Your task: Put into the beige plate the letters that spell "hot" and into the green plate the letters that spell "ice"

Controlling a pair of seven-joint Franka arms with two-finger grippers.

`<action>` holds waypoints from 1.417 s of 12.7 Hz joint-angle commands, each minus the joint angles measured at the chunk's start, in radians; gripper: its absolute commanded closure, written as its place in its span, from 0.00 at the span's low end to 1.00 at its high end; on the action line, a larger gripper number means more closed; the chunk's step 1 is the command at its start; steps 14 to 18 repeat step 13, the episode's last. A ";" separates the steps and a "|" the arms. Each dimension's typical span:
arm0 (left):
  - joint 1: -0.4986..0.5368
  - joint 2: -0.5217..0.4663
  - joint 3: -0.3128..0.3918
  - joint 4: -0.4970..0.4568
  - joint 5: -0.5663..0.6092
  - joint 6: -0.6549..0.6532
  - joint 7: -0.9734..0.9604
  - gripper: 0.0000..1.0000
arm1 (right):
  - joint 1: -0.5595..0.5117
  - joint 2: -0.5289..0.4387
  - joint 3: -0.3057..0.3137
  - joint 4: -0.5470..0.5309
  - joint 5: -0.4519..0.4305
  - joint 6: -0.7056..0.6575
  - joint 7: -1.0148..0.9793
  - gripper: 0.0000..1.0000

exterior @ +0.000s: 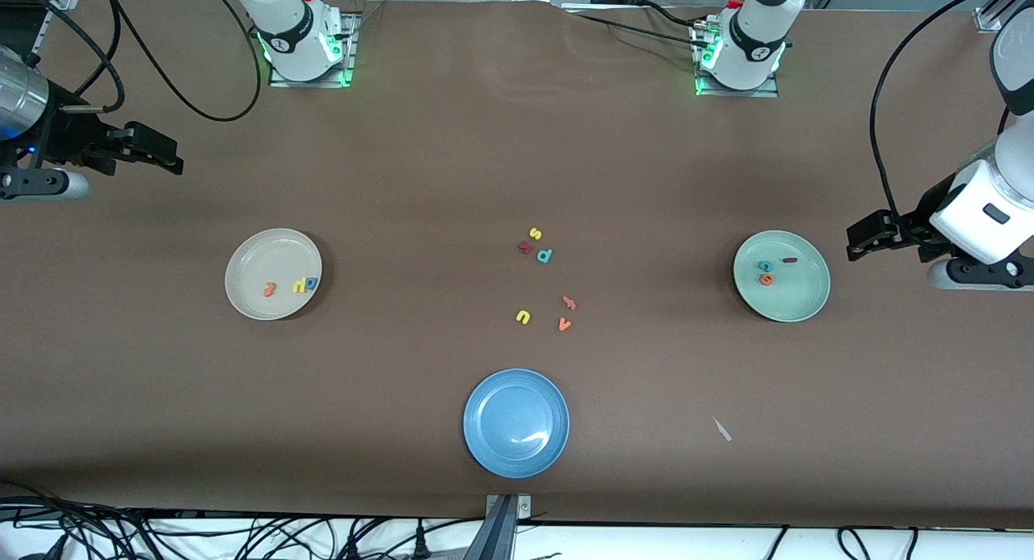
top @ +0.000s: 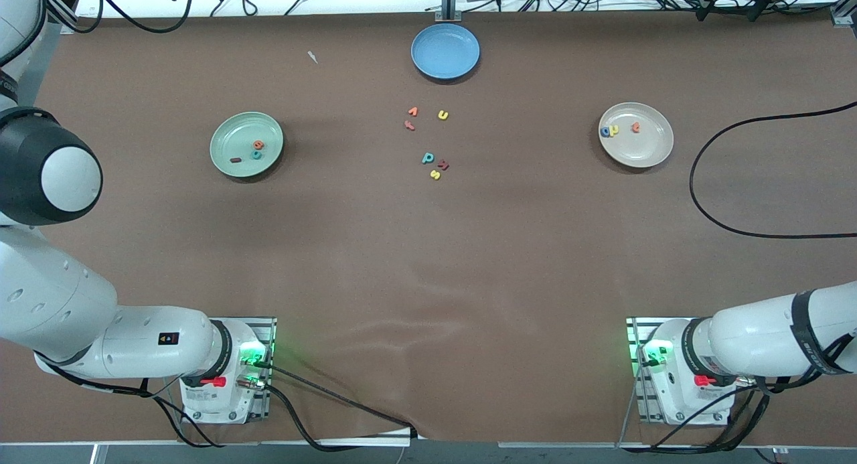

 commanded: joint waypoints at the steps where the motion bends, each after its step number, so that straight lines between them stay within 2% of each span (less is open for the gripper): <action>1: 0.011 -0.009 0.001 -0.004 -0.023 -0.040 0.032 0.00 | -0.007 -0.004 0.010 -0.001 -0.016 -0.008 -0.016 0.00; 18: 0.011 -0.009 0.001 -0.006 -0.023 -0.042 0.031 0.00 | -0.007 0.018 0.010 0.002 -0.017 -0.003 -0.015 0.00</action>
